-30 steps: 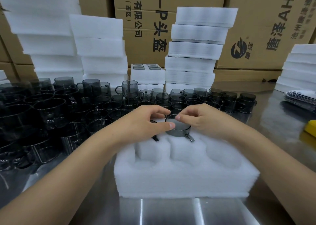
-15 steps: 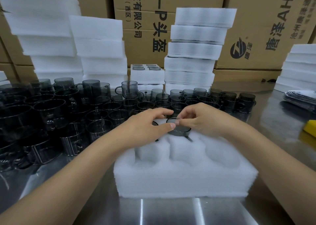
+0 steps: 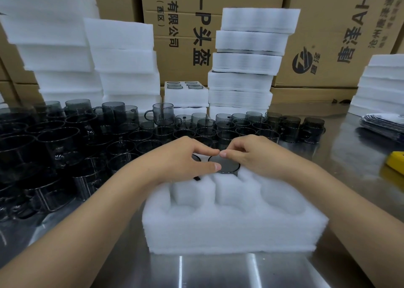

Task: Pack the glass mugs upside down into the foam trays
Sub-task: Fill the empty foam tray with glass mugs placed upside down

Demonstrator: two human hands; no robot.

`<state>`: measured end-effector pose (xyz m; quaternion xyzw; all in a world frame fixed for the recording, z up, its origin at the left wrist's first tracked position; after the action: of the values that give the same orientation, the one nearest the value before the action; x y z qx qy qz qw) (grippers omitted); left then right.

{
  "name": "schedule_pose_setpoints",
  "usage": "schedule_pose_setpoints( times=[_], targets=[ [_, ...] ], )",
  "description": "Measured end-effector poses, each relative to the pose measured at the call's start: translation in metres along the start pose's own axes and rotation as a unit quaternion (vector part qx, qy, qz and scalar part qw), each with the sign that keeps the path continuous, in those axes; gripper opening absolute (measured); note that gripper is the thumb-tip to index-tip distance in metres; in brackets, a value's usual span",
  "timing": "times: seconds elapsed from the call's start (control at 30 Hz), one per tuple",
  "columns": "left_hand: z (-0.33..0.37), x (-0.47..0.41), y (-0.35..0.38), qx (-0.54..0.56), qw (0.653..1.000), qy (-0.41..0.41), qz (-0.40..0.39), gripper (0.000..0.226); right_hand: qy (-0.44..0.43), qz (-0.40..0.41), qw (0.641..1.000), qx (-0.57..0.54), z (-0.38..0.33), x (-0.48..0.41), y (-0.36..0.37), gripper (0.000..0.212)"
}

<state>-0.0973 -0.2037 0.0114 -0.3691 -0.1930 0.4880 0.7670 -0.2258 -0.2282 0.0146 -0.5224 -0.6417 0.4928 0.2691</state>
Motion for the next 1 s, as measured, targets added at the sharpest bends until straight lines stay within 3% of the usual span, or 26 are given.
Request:
schedule_pose_setpoints(
  times=[0.37,0.6,0.67,0.73,0.8,0.87,1.0],
  targets=[
    [0.001,0.0,0.0,-0.036,0.999,0.001,0.002,0.021,-0.018,-0.001,1.0,0.007,-0.002,-0.005,0.0,0.024],
    [0.003,0.003,0.002,0.006,0.999,0.028,0.016,0.022,-0.018,0.024,0.999,0.012,-0.001,-0.001,-0.008,0.034],
    [-0.001,0.003,0.001,0.013,0.999,0.019,0.026,0.029,0.013,0.094,0.995,-0.041,0.014,-0.002,-0.033,0.043],
    [-0.004,0.003,0.0,0.013,0.999,0.009,0.029,0.034,0.068,0.225,0.967,-0.097,0.052,-0.008,-0.072,0.042],
    [-0.006,0.003,0.0,0.009,0.999,0.006,0.032,0.033,0.123,0.313,0.941,-0.037,0.1,-0.015,-0.106,0.031],
    [-0.007,0.003,0.001,0.009,0.999,0.004,0.034,0.032,0.191,0.293,0.936,0.052,0.153,-0.028,-0.118,0.029],
    [-0.008,0.004,0.001,-0.002,0.999,0.005,0.033,0.024,0.29,0.158,0.933,0.14,0.231,-0.046,-0.107,0.04]
  ],
)
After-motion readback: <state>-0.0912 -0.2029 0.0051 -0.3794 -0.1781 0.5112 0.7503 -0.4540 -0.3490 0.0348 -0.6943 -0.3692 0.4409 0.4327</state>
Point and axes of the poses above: each hand's wrist, its own x-axis away from the middle knuckle, its own y-axis out of the palm, z = x × y, the point moved 9 cm from there along -x, towards the middle knuckle, and after that the axes turned 3 degrees about x, right-handed, at the moved point
